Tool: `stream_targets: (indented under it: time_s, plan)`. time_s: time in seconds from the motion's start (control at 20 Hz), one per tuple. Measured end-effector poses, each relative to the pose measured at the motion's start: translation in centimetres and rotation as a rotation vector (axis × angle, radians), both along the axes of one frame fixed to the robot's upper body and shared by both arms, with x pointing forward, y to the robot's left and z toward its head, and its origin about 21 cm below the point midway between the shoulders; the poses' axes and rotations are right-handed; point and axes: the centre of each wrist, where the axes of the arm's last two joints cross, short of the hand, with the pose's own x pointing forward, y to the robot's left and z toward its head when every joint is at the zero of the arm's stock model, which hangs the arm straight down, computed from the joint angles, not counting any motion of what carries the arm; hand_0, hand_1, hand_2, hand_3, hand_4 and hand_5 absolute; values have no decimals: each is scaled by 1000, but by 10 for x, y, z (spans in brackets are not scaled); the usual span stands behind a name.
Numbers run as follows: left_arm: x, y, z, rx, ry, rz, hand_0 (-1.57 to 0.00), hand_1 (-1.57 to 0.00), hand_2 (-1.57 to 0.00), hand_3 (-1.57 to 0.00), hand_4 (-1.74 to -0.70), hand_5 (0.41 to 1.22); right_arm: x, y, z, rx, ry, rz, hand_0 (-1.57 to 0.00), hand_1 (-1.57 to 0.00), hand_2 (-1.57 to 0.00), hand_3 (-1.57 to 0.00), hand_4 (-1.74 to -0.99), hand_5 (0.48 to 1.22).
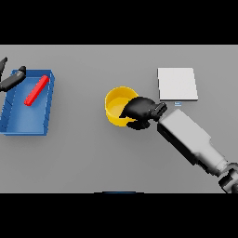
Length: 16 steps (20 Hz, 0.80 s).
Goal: Pick up the red beaker and tilt it to pour out 1 green nut into yellow bowl. Pick up the yellow bowl and place it on the metallic measuring scale.
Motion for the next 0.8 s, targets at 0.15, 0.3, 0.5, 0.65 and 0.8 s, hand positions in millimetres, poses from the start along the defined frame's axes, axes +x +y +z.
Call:
stream_targets:
  time_s: [0.15, 0.3, 0.5, 0.65, 0.8]
  plan:
    - [2, -5, 2, 7, 5, -5, 1, 1, 1, 1, -784, 711, 0, -2, 4, -16, 10, 0, -1337, -1327, -1246, -1066, -1658, 1166]
    - [3, -1, 1, 11, 1, -2, 1, 1, 1, 1, -785, 712, 0, -3, 8, -36, 25, -20, -1451, -1446, -1330, -1171, -1698, 1193]
    - [1, 0, 2, 7, 5, -3, 1, 1, 1, 1, -778, 704, 1, -4, 18, -5, 24, -9, -1522, -1520, -1415, -1185, -1724, 1209]
    - [0, -4, 1, 19, -6, -14, 1, 1, 1, 1, -771, 707, 2, -11, 36, -6, 8, -26, -1546, -1545, -1459, -1160, -1732, 1215]
    - [0, -3, 3, 7, -12, -20, 1, 1, 1, 1, -780, 702, 2, -16, 56, -17, -21, -53, -1558, -1558, -1451, -1204, -1736, 1218]
